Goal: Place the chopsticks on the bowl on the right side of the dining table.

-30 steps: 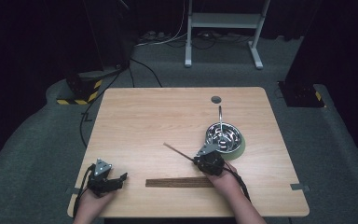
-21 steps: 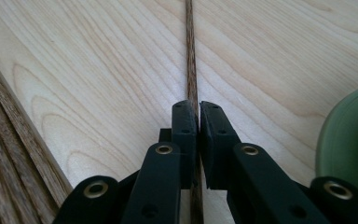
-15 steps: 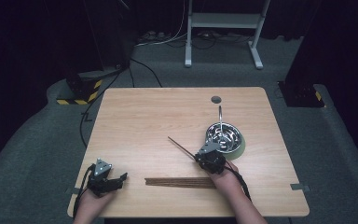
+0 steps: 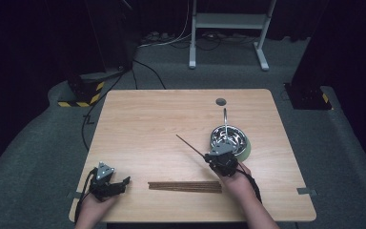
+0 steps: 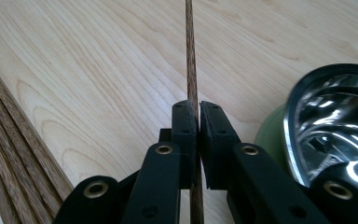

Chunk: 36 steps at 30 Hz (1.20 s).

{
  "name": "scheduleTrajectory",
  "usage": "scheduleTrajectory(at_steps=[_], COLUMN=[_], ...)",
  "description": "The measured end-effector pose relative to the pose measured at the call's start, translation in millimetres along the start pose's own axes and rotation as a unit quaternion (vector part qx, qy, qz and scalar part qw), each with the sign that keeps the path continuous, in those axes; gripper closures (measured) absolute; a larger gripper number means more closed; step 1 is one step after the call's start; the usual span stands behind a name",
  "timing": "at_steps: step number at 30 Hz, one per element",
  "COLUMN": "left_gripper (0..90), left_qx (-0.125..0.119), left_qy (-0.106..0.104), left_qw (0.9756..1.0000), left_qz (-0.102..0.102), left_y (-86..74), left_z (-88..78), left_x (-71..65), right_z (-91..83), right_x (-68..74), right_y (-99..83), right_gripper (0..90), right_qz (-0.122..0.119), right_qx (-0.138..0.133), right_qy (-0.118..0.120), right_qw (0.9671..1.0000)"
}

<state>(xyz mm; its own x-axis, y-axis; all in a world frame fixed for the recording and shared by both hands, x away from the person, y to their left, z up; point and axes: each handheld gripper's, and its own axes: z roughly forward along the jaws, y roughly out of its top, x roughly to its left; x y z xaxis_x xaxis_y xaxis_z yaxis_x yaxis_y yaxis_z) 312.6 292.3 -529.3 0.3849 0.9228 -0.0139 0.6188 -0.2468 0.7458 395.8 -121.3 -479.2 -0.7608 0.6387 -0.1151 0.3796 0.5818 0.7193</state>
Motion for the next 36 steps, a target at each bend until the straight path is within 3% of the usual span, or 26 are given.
scheduleTrajectory(at_steps=[9,15,17,22,36], left_gripper=[22.5,22.5,22.5,22.4,22.4], left_qx=[0.000,0.000,0.000,0.000,0.000], left_qy=[-0.001,-0.001,-0.001,-0.001,-0.002], left_qw=[1.0000,1.0000,1.0000,1.0000,1.0000], left_qz=[0.000,0.001,0.001,0.001,0.001], left_y=[0.0,0.0,0.0,0.0,0.0], left_z=[0.1,0.0,0.0,0.0,0.0], left_x=[0.1,0.1,0.1,0.1,0.3], right_z=[-24.0,-35.9,-35.5,-32.6,-17.9], right_x=[-12.0,-27.8,-39.8,-54.5,-76.2], right_y=[0.4,0.8,-0.8,-2.0,-1.0], right_gripper=[84.5,84.5,84.5,84.5,84.5], right_qz=[-0.004,0.010,0.025,0.042,0.046], right_qx=[-0.006,-0.008,-0.005,0.002,0.026], right_qy=[-0.025,-0.041,-0.042,-0.049,-0.057], right_qw=[0.9997,0.9991,0.9988,0.9979,0.9970])
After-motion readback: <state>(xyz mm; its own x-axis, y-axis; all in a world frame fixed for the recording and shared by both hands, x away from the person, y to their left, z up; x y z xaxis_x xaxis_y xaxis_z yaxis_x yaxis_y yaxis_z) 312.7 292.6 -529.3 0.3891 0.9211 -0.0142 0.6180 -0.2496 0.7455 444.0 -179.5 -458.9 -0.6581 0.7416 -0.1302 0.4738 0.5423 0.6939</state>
